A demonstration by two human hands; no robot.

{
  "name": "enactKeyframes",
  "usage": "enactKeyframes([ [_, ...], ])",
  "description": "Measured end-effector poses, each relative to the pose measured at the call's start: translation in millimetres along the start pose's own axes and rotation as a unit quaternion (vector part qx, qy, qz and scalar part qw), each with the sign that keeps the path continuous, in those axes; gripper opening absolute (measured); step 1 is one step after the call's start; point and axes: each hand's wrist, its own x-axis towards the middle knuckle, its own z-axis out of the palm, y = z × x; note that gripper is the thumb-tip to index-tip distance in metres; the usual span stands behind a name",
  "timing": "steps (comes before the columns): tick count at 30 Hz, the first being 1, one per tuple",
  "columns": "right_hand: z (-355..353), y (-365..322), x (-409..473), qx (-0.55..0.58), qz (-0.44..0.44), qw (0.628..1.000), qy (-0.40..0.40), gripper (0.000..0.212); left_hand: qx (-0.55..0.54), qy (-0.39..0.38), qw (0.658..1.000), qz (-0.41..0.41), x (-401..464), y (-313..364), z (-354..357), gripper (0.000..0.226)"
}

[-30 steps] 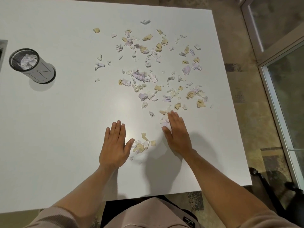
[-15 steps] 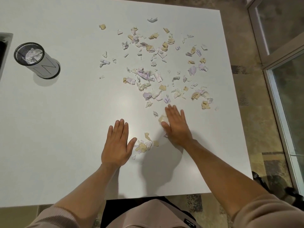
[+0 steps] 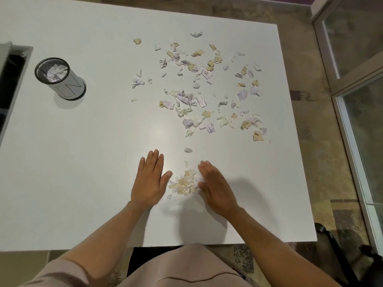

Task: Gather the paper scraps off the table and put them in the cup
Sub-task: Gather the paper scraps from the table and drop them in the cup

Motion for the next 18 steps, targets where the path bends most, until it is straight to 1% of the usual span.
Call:
enactKeyframes([
  [1, -2.0, 2.0, -5.1, -0.001, 0.041, 0.999, 0.016, 0.054, -0.035, 0.006, 0.999, 0.0, 2.8, 2.4, -3.5, 0.06],
  [3, -2.5, 4.5, -17.6, -0.029, 0.112, 0.993, 0.006, 0.064, -0.084, 0.027, 0.996, 0.008, 13.9, 9.8, -11.5, 0.056],
  [6, 6.1, 5.1, -35.3, -0.097, 0.138, 0.984, -0.054, 0.076, -0.078, 0.052, 0.995, 0.033, 48.2, 26.9, -20.3, 0.06],
  [8, 15.4, 1.0, -40.8, -0.119, 0.146, 0.978, -0.087, 0.079, -0.058, 0.047, 0.996, 0.051, 79.0, 39.1, -26.1, 0.064],
  [10, 23.4, -6.2, -39.4, -0.135, 0.155, 0.973, -0.107, 0.081, -0.03, 0.021, 0.997, 0.075, 110.3, 48.9, -30.3, 0.065],
  [14, 34.0, -20.7, -31.1, -0.133, 0.156, 0.972, -0.113, 0.084, 0.047, -0.059, 0.99, 0.122, 159.7, 60.7, -30.3, 0.066],
  [16, 35.4, -22.8, -27.5, -0.13, 0.159, 0.972, -0.111, 0.084, 0.098, -0.097, 0.978, 0.155, 171.7, 63.3, -26.4, 0.062],
  [18, 35.0, -23.2, -26.2, -0.125, 0.161, 0.973, -0.11, 0.083, 0.125, -0.107, 0.968, 0.188, 172.8, 62.6, -22.6, 0.055],
])
